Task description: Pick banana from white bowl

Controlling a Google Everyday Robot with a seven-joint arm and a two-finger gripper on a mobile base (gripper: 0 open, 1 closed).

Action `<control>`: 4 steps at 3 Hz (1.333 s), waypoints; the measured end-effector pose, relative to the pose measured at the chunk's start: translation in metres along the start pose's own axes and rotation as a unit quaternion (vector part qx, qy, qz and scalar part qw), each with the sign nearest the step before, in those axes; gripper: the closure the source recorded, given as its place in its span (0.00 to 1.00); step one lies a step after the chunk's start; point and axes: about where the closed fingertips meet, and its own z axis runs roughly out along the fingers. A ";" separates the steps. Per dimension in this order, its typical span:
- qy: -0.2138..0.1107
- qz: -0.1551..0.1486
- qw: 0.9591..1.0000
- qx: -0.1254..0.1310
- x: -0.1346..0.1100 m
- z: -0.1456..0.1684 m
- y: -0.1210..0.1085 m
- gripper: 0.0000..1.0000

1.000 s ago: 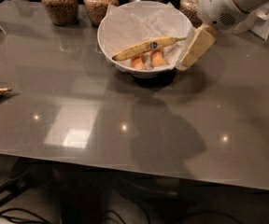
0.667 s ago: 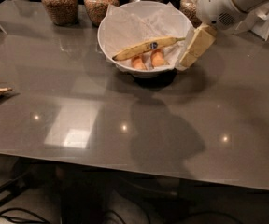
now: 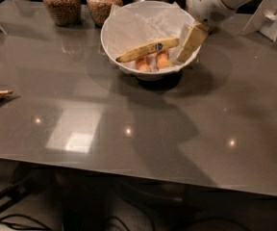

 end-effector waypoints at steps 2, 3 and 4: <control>-0.023 -0.061 0.998 -0.008 0.000 0.064 -0.036 0.42; -0.028 -0.065 0.997 -0.025 0.006 0.087 -0.034 0.51; -0.030 -0.064 0.996 -0.046 0.013 0.105 -0.027 0.43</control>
Offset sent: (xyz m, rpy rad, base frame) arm 0.0889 0.0419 -0.0402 -0.0318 -0.0677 0.1664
